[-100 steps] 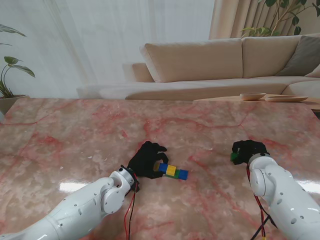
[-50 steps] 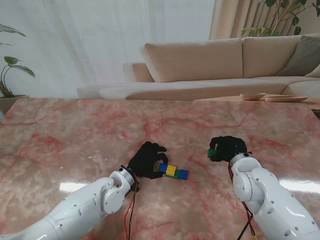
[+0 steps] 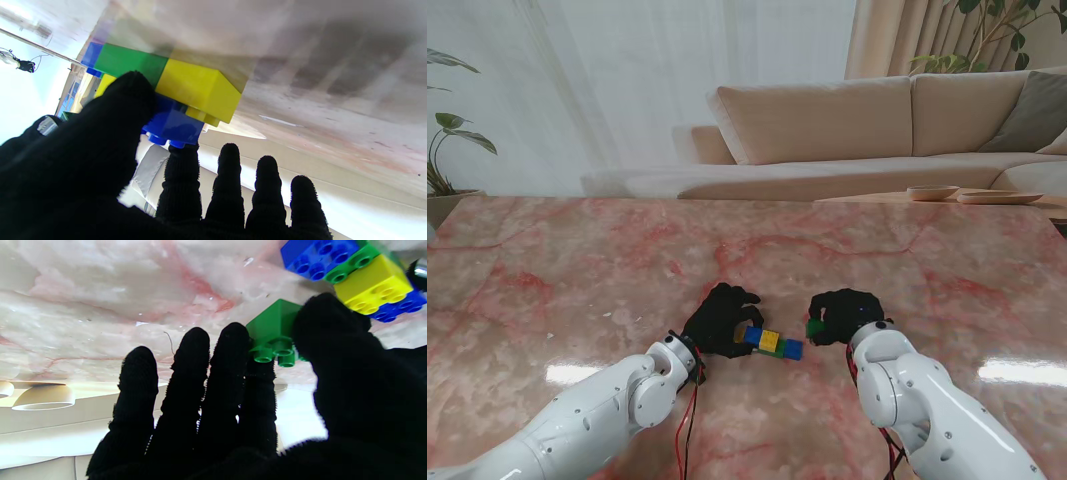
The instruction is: Build a two-level staggered structure with toy bricks
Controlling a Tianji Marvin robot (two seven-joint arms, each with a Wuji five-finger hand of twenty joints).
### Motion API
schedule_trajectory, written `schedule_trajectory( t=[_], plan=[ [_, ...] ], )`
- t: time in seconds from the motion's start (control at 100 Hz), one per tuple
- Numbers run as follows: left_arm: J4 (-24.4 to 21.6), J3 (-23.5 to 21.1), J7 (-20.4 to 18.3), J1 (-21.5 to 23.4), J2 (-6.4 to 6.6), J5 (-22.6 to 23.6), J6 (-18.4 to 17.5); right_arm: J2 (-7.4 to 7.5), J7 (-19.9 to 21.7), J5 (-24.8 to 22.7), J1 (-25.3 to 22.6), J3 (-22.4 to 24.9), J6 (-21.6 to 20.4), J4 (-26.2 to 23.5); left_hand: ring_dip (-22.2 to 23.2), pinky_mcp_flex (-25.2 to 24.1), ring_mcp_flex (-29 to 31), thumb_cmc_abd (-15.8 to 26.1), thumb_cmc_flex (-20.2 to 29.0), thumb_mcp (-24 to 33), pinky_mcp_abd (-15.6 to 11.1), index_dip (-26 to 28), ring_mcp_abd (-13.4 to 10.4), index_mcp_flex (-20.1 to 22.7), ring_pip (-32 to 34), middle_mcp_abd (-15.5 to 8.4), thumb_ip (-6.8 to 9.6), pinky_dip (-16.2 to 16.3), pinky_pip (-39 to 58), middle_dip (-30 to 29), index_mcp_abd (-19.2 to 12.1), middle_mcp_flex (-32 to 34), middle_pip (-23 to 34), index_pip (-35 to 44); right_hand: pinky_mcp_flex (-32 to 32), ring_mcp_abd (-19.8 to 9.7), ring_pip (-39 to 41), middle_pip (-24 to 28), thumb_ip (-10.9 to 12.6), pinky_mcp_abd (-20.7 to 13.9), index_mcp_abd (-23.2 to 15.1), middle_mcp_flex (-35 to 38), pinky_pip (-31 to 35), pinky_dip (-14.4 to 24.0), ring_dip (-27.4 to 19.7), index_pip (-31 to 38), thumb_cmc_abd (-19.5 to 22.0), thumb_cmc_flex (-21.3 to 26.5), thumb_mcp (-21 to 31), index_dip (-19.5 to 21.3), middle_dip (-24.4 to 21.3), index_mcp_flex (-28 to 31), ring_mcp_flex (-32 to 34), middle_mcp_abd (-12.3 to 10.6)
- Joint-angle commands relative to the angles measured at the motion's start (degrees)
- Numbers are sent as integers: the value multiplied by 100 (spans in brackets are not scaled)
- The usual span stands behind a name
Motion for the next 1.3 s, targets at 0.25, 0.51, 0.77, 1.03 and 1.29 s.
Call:
schedule_trajectory(
  t=[0.25, 0.51, 0.77, 1.03, 1.29],
  plan=[
    [390, 109, -80, 211, 73, 17, 43, -51, -64, -139, 52, -462, 364, -2, -3, -52, 129, 97, -112, 176, 0, 92, 88, 40, -44, -94, 63, 53, -5, 12, -110, 46, -71, 15, -68, 9, 227, 73, -47, -25, -431, 134, 340, 214, 196, 638, 527, 183, 199, 137, 149, 619, 174, 49],
    [361, 100, -97, 220, 82, 22, 42, -49, -55, -170, 184, -794, 500, 12, -4, -52, 131, 92, -108, 181, 2, 94, 87, 44, -44, -100, 61, 57, -4, 12, -113, 49, -72, 13, -79, 3, 258, 104, -39, -41, -419, 97, 377, 220, 218, 621, 568, 172, 123, 125, 155, 584, 148, 54],
    [364, 109, -107, 215, 74, 8, 36, -38, 12, -169, 350, -1057, 595, 121, -3, -52, 130, 109, -109, 178, -3, 93, 90, 33, -42, -95, 67, 61, -4, 14, -101, 50, -70, 7, -86, 1, 276, 130, -34, -53, -415, 80, 399, 221, 232, 622, 584, 161, 87, 123, 156, 582, 138, 56],
    [348, 115, -122, 214, 78, 12, 18, -32, 60, -148, 523, -1312, 842, 292, 0, -53, 136, 102, -117, 187, 2, 97, 88, 35, -38, -97, 73, 66, -2, 15, -100, 54, -68, 7, -88, 10, 298, 150, -32, -68, -411, 66, 445, 235, 245, 624, 605, 152, 50, 124, 154, 586, 134, 63],
    [338, 108, -125, 222, 77, 4, 26, -40, 24, -63, 690, -1567, 1082, 428, -1, -52, 131, 111, -122, 188, 1, 99, 89, 32, -39, -91, 75, 64, -6, 17, -89, 51, -66, 4, -101, 7, 302, 160, -34, -77, -401, 43, 477, 247, 248, 619, 635, 125, 14, 124, 142, 570, 108, 70]
  ],
)
